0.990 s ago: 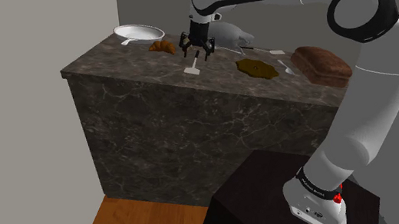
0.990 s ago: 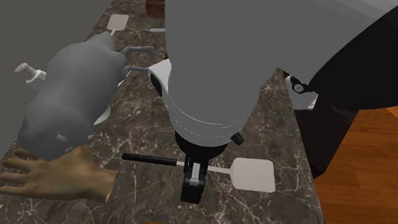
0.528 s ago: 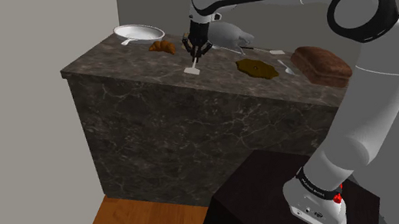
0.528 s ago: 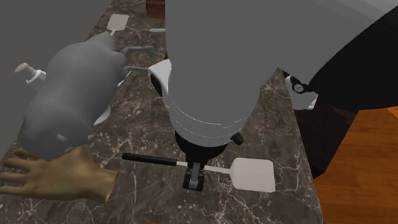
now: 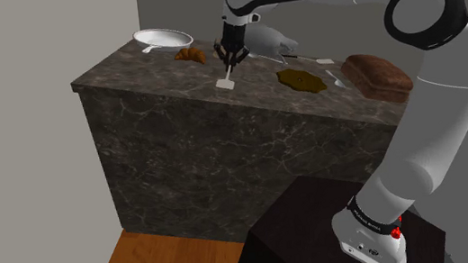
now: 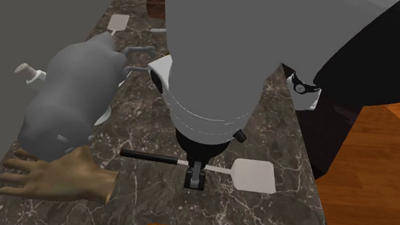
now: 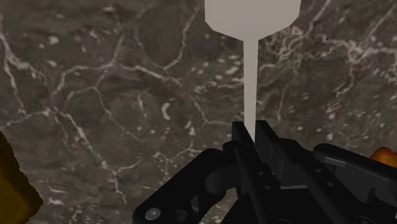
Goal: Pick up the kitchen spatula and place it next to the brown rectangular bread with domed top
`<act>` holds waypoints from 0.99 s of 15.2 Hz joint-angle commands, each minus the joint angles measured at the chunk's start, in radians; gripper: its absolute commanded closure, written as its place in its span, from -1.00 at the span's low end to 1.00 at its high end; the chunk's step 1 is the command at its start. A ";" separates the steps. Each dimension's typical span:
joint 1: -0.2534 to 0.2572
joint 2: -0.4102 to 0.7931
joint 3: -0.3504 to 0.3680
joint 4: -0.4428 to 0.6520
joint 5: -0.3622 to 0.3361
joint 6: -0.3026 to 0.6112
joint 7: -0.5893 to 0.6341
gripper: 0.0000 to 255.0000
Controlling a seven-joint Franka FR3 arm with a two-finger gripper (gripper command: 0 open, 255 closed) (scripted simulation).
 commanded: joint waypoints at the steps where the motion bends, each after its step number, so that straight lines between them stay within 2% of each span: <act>1: 0.001 -0.001 0.000 0.023 0.001 -0.024 -0.001 1.00; 15: 0.005 0.008 0.002 0.225 0.002 -0.217 -0.011 1.00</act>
